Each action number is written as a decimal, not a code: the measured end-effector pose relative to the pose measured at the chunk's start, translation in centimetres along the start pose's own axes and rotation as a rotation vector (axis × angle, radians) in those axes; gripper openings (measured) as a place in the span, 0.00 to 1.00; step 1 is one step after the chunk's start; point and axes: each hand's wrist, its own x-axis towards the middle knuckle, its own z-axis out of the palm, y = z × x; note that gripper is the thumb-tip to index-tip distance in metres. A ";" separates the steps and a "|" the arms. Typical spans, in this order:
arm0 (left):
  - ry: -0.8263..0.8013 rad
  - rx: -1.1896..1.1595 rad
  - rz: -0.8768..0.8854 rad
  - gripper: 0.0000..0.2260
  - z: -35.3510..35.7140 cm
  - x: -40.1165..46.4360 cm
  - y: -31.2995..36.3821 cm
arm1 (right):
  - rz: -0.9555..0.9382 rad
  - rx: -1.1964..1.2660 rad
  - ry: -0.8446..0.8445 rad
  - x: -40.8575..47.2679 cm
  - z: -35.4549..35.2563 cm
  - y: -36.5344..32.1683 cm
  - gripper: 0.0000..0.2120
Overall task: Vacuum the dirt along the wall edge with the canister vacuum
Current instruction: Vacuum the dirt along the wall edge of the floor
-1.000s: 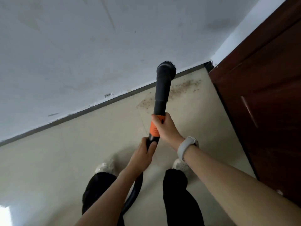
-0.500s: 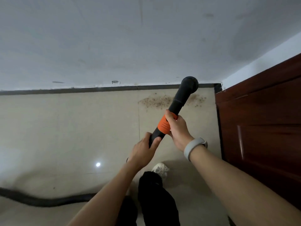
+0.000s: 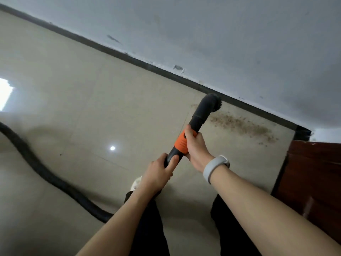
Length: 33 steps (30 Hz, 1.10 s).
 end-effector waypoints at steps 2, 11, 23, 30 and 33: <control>0.030 0.020 -0.014 0.16 2.8 1.4 0.1 | 0.074 0.019 -0.031 2.3 -2.3 0.7 0.17; 0.027 0.102 -0.033 0.19 12.6 9.7 -4.3 | 0.185 0.148 -0.121 13.3 -7.8 7.5 0.19; 0.208 0.170 -0.013 0.21 16.2 21.1 -18.5 | 0.119 0.182 -0.154 26.7 -1.4 19.2 0.16; 0.301 0.049 0.087 0.22 14.0 29.0 -16.3 | -0.015 0.064 -0.168 33.2 1.4 13.2 0.21; 0.279 0.043 0.102 0.21 13.0 31.1 -14.8 | -0.033 0.007 -0.152 34.3 1.8 10.7 0.26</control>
